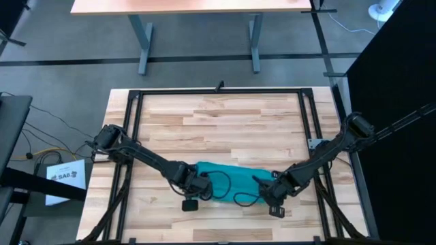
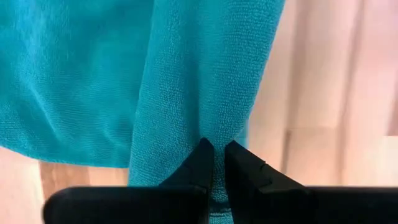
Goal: Roll towel
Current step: Roll the blue towel
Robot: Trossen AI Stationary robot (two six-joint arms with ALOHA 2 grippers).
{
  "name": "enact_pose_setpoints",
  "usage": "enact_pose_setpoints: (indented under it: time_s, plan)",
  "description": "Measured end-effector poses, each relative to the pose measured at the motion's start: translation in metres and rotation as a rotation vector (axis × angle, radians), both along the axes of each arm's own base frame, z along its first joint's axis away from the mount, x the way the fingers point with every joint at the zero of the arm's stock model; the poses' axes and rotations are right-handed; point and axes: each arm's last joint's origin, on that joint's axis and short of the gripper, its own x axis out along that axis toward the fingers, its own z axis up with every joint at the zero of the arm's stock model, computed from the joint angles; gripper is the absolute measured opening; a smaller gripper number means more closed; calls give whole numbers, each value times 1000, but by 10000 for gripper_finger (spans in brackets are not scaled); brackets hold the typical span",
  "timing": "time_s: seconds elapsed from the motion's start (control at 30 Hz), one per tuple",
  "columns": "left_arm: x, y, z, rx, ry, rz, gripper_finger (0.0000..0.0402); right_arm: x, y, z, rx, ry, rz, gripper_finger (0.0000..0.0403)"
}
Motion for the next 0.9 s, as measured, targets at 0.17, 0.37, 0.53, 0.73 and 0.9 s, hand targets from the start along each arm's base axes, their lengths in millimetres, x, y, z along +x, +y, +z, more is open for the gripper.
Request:
enact_pose_setpoints:
  time_s: [0.17, 0.37, 0.53, 0.73, 0.9]
  plan:
    - [2, 14, -5, 17, 12, -13, 14, 2, -23, -17, -33, 55, -48, 17]
    - [7, 28, -5, 30, 5, -38, 14, -5, -37, -30, -8, 88, -91, 17]
    - [11, 41, -6, 40, 6, -49, 14, -1, -44, -32, 6, 84, -121, 17]
    - [15, 57, -6, 76, -2, -66, 14, 2, -53, -32, -27, 75, -141, 17]
    - [17, 66, -6, 140, -12, -47, 24, 3, -58, -33, -68, 69, -164, 45]
